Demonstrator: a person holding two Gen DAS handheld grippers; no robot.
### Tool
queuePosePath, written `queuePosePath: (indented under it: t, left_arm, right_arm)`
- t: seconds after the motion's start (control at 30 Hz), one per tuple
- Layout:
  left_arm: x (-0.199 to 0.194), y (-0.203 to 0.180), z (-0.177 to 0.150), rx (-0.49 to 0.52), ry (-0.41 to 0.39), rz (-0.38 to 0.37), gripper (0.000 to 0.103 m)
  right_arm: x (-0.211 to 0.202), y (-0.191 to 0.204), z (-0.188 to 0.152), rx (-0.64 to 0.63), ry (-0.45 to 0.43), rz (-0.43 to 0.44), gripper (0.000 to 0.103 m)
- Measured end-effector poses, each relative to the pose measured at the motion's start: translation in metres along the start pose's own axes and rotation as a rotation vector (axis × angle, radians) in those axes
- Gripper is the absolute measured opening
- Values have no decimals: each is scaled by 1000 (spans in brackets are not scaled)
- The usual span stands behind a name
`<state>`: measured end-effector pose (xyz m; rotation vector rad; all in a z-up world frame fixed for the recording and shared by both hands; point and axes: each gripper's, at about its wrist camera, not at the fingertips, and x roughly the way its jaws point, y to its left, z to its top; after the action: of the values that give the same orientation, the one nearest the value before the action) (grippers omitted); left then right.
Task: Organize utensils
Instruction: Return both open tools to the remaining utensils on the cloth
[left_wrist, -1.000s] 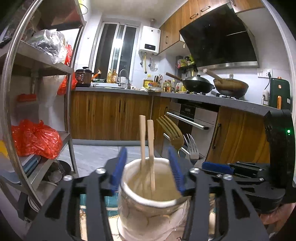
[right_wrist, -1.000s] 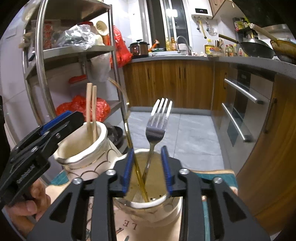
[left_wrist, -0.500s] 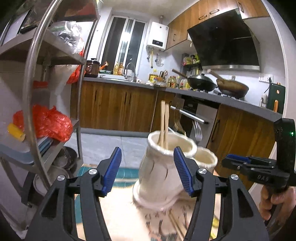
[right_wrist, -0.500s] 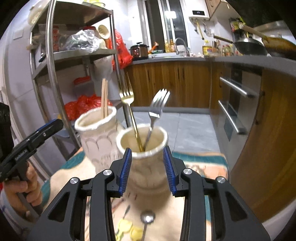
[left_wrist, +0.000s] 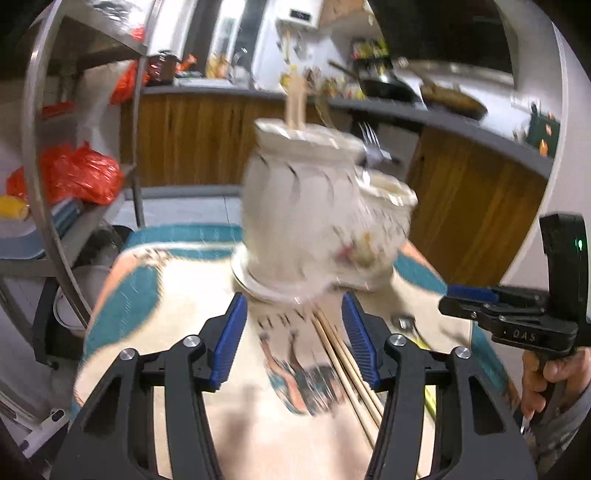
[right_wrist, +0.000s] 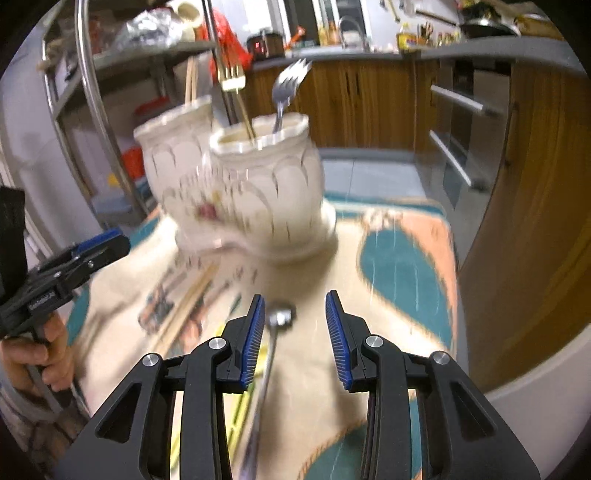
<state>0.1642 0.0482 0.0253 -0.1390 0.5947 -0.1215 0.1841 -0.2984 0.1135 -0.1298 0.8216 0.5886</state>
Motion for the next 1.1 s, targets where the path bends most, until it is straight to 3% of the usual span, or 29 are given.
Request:
queuePosePath:
  t: [0.17,0.43,0.7,1.1]
  left_arm:
    - [16,-18,-16,55,115,-14,38]
    - [31,-35,-35,129,217,-9,33]
    - [32,-35,-36,134,216,9,33]
    - [31,-33,-37,140,221,15,33]
  right_arm:
    - [2,3,-13,-23,55,25,35]
    - [7,4,-29,-58,121,21,22]
    - [6,4,-29,-52,117,47,22]
    - [11,10,-31,-89,139,10,21]
